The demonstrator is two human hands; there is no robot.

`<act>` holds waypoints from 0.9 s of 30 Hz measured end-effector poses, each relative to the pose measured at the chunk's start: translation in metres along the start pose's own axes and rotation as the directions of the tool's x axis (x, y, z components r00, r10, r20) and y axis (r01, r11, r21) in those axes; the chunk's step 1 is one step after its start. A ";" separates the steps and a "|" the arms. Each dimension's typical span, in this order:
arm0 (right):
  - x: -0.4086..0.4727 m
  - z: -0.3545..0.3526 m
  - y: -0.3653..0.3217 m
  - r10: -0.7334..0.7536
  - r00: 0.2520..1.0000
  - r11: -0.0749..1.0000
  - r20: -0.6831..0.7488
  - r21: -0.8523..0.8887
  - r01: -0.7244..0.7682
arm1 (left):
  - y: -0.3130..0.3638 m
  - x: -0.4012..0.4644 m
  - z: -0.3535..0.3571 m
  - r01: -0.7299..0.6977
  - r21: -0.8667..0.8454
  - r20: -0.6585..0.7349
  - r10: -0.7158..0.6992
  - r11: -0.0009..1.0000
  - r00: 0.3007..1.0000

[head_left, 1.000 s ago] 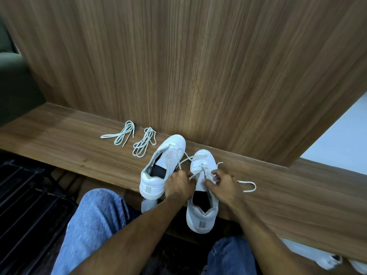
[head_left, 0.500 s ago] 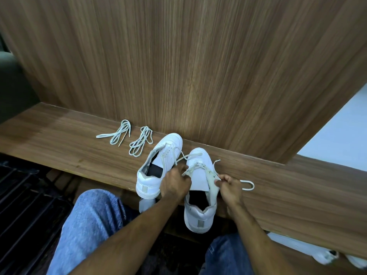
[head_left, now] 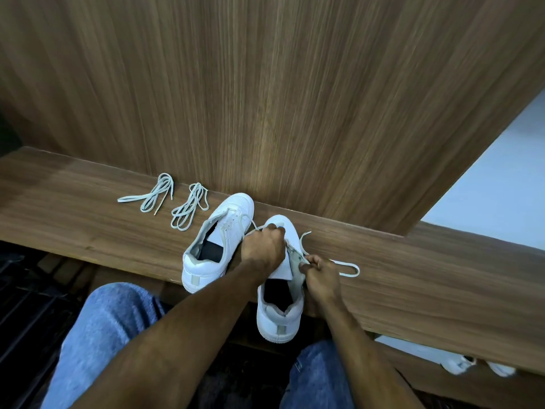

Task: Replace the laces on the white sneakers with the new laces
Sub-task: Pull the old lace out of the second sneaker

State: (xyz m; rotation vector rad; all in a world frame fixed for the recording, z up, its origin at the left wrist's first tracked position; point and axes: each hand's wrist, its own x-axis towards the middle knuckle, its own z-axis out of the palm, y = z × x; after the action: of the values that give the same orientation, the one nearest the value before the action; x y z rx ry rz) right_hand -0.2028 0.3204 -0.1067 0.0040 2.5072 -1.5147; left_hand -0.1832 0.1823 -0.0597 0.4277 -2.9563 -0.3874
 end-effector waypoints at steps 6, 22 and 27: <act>-0.001 0.002 -0.002 0.005 1.000 1.000 0.009 0.026 -0.005 | -0.028 0.019 0.016 0.528 -0.818 0.313 -0.592 0.230 0.743; -0.004 0.001 -0.004 -0.022 1.000 1.000 -0.018 0.002 0.022 | -0.005 0.008 0.002 -0.020 -0.033 -0.158 0.015 0.999 0.987; -0.002 0.002 -0.001 -0.031 0.999 0.999 -0.010 -0.009 0.031 | -0.010 0.028 -0.034 0.153 -0.975 0.006 -0.666 0.163 0.746</act>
State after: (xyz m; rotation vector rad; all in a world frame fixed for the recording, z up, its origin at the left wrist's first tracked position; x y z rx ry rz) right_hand -0.2009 0.3186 -0.1061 -0.0287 2.5326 -1.5194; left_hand -0.2013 0.1567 -0.0278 0.9740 -1.5499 -1.7216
